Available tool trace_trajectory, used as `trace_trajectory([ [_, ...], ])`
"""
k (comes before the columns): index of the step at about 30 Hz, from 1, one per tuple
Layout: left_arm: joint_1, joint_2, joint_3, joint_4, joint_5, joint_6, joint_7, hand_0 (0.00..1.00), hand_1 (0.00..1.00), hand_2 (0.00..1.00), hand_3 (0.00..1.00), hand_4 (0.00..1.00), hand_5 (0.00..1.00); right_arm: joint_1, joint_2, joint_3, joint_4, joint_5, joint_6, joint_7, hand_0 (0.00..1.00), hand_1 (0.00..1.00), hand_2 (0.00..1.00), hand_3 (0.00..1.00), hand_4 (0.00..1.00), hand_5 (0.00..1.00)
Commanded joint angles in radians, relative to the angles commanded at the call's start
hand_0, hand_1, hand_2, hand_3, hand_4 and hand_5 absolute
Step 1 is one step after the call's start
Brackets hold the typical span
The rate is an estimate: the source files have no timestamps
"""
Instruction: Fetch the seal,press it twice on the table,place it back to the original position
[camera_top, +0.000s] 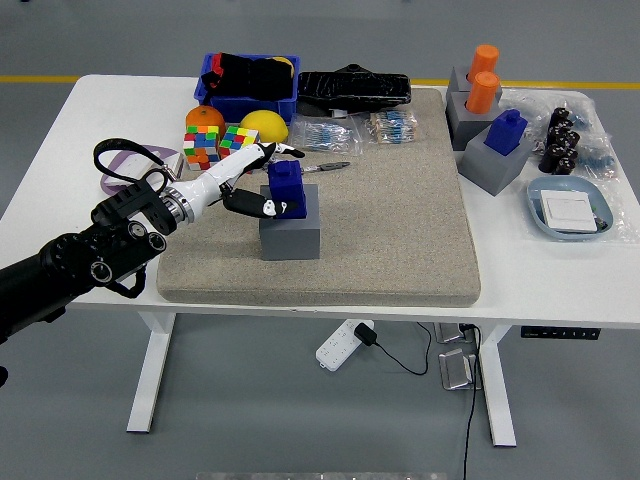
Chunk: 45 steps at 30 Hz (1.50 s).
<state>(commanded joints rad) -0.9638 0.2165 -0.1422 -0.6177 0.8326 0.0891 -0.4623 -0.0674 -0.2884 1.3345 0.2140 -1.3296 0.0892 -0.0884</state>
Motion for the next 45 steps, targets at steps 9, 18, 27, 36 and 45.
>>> trace_trajectory([
  [9,0.003,-0.002,0.011,0.010,0.007,0.003,-0.003,0.776,0.383,0.325,0.829,0.544,0.002,-0.001,0.001,0.001,0.000,-0.001,0.000,0.000,0.772,0.679,0.675,0.618,0.776,0.497],
  [18,-0.004,0.008,0.017,0.005,0.017,0.001,-0.005,0.777,0.383,0.324,0.827,0.545,0.002,-0.002,0.001,0.008,-0.001,-0.004,0.000,0.001,0.772,0.679,0.675,0.618,0.776,0.497],
  [27,-0.013,0.015,0.018,0.005,0.033,-0.003,-0.002,0.780,0.382,0.320,0.826,0.543,0.002,-0.003,0.003,0.009,-0.001,-0.005,0.001,0.001,0.771,0.678,0.674,0.618,0.776,0.497],
  [36,-0.016,0.015,0.029,0.004,0.056,-0.010,0.007,0.781,0.378,0.313,0.825,0.534,0.002,-0.004,0.002,0.011,-0.002,-0.007,0.000,0.001,0.772,0.678,0.673,0.618,0.776,0.496],
  [45,-0.016,0.003,0.033,-0.006,0.048,-0.020,0.009,0.791,0.438,0.335,0.825,0.552,0.002,-0.003,0.003,0.012,-0.001,-0.007,0.001,0.001,0.772,0.678,0.673,0.619,0.777,0.496],
])
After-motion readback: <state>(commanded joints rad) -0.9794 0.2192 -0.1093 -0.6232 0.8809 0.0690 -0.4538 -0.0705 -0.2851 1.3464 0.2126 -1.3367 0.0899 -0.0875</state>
